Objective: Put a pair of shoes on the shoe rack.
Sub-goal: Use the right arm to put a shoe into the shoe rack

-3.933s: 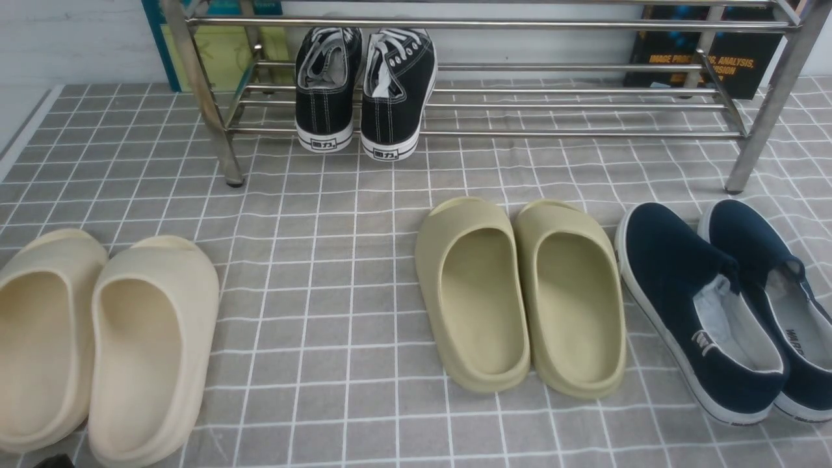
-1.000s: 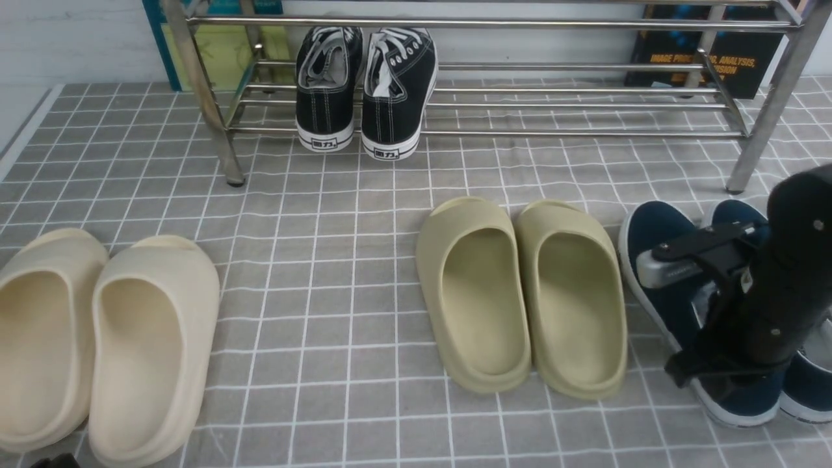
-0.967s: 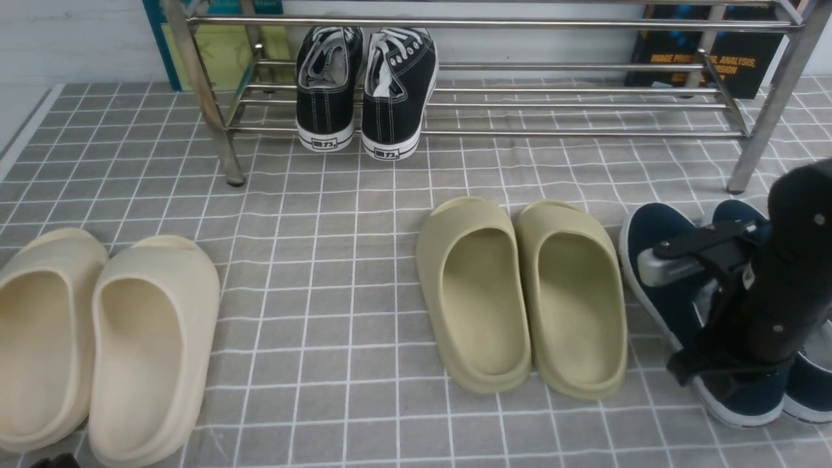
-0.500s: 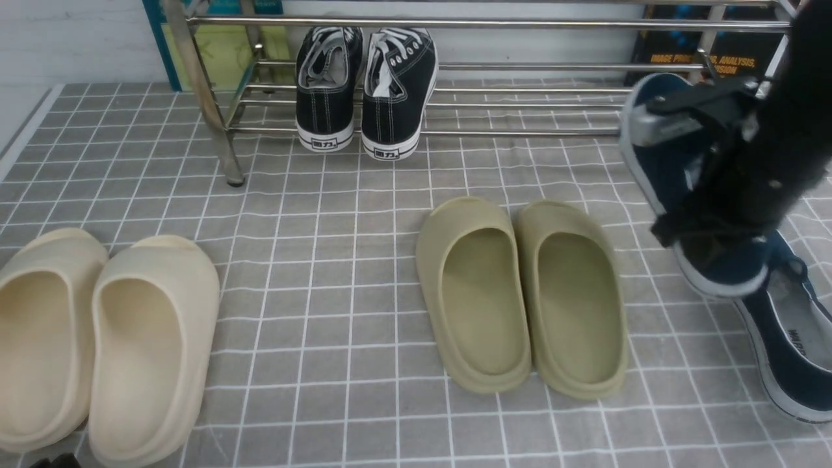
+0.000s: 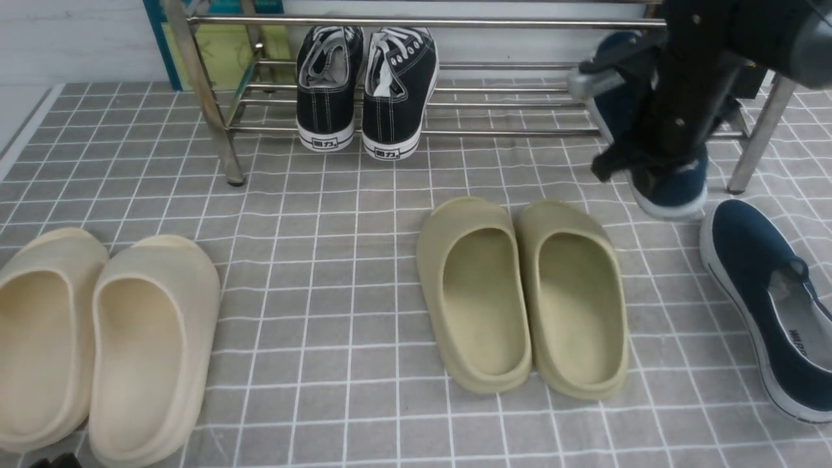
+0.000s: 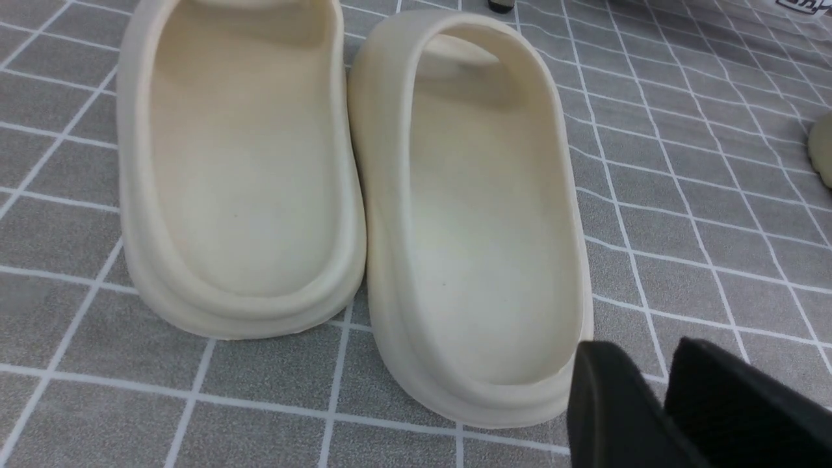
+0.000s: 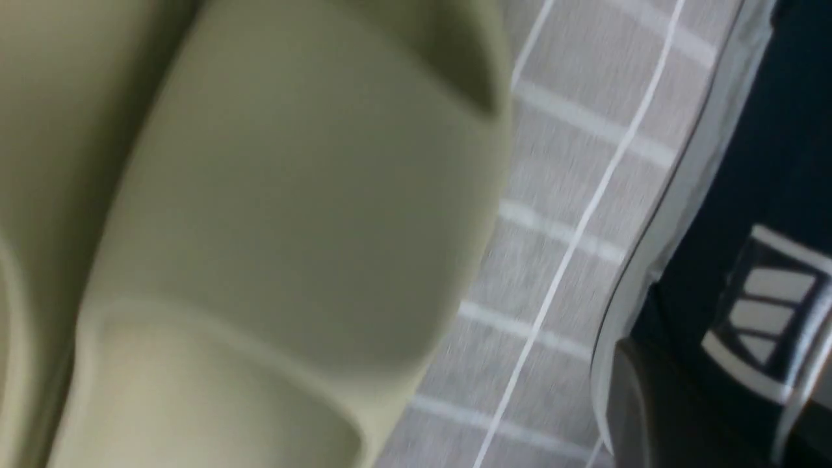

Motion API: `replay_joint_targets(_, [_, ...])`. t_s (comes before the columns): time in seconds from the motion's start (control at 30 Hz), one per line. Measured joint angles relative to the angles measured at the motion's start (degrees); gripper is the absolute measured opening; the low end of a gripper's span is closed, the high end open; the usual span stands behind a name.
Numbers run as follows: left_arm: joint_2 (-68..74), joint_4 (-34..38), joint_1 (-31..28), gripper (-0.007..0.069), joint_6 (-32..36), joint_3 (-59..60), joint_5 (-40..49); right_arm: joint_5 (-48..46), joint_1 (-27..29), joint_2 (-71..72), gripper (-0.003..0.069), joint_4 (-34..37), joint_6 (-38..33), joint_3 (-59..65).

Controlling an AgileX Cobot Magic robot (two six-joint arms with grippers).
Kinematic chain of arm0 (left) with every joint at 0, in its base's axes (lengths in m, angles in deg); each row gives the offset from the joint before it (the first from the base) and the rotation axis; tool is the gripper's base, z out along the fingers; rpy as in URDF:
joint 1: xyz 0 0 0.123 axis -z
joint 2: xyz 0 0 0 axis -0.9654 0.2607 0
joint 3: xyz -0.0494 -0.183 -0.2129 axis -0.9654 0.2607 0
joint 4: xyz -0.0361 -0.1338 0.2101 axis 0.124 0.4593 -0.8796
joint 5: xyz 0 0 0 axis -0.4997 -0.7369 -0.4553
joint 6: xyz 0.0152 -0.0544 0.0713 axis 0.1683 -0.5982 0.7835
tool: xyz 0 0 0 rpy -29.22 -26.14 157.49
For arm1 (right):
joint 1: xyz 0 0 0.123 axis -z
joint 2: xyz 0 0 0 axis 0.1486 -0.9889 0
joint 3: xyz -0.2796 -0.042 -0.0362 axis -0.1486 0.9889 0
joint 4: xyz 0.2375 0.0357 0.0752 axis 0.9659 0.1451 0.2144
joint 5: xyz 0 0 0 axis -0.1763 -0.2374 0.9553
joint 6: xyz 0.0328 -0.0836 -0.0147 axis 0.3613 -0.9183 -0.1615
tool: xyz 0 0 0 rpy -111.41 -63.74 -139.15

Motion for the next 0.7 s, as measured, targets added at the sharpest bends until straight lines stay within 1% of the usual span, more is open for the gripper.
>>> replay_joint_targets(0.03, [0.0,0.0,0.0,0.0157,0.0,0.0,0.0,-0.2,0.0,-2.0,0.0047,-0.4,0.0,-3.7])
replay_joint_targets(0.23, [0.0,0.0,0.0,0.0165,0.0,0.0,0.0,-0.9,0.0,-6.8,0.0047,-0.5,-1.8,-11.2])
replay_joint_targets(0.4, [0.0,0.0,0.0,0.017,0.0,0.0,0.0,-0.5,0.1,-10.3,0.0047,-0.5,-2.6,-14.5])
replay_joint_targets(0.53, [0.0,0.0,0.0,0.0173,0.0,0.0,0.0,1.3,1.5,-12.5,0.0048,0.6,-2.6,-15.4])
replay_joint_targets(0.6, [0.0,0.0,0.0,0.0173,0.0,0.0,0.0,1.3,2.0,-12.5,0.0055,1.7,-2.7,-15.5])
replay_joint_targets(0.63, [0.0,0.0,0.0,0.0173,0.0,0.0,0.0,1.6,2.5,-12.5,0.0076,3.0,-2.7,-15.6])
replay_joint_targets(0.67, [0.0,0.0,0.0,0.0173,0.0,0.0,0.0,1.7,2.6,-12.5,0.0079,3.0,-2.7,-15.6])
replay_joint_targets(0.7, [0.0,0.0,0.0,0.0176,0.0,0.0,0.0,1.9,3.1,-12.5,0.0125,4.3,-2.7,-15.6])
